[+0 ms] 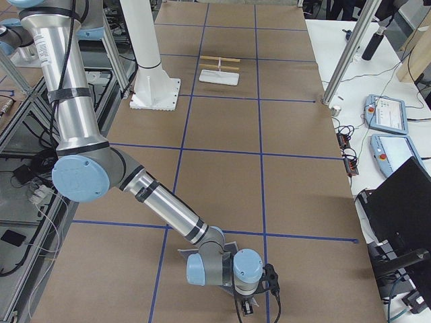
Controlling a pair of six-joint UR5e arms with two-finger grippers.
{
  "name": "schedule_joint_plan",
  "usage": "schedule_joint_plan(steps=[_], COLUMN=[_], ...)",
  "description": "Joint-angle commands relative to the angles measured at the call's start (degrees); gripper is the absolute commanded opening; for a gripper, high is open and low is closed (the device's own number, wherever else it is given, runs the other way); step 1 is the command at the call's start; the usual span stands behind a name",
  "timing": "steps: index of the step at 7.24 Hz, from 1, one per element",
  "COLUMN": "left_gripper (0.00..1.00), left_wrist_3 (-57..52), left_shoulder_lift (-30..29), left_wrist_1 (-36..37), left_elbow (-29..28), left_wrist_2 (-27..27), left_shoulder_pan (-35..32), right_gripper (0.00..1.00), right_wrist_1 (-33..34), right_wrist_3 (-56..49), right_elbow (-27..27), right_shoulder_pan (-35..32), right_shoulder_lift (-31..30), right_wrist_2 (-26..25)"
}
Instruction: Hang towel on rack
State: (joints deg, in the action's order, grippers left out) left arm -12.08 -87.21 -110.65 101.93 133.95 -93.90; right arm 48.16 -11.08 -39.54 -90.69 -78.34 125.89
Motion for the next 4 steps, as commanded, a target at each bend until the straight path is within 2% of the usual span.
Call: schedule_joint_plan(steps=[1, 2, 3, 4], left_gripper=[0.98, 0.98, 0.98, 0.98], left_wrist_3=[0.04, 0.04, -0.05, 0.04], left_shoulder_lift=[-0.15, -0.24, -0.32, -0.41], left_wrist_1=[0.0, 0.0, -0.09, -0.01], left_elbow=[-0.06, -0.06, -0.06, -0.06], left_wrist_2=[0.0, 0.0, 0.0, 0.0], left_shoulder_pan=[0.03, 0.03, 0.03, -0.06], right_gripper=[0.68, 0.28, 0.05, 0.0], right_wrist_1=[0.0, 0.0, 0.0, 0.0], right_wrist_3=[0.01, 0.01, 0.01, 0.01], right_elbow=[0.25, 0.34, 0.34, 0.26], right_shoulder_pan=[1.3, 1.39, 1.39, 1.39], right_shoulder_lift=[0.29, 0.38, 0.29, 0.21], right_wrist_2=[-0.12, -0.12, -0.12, -0.03])
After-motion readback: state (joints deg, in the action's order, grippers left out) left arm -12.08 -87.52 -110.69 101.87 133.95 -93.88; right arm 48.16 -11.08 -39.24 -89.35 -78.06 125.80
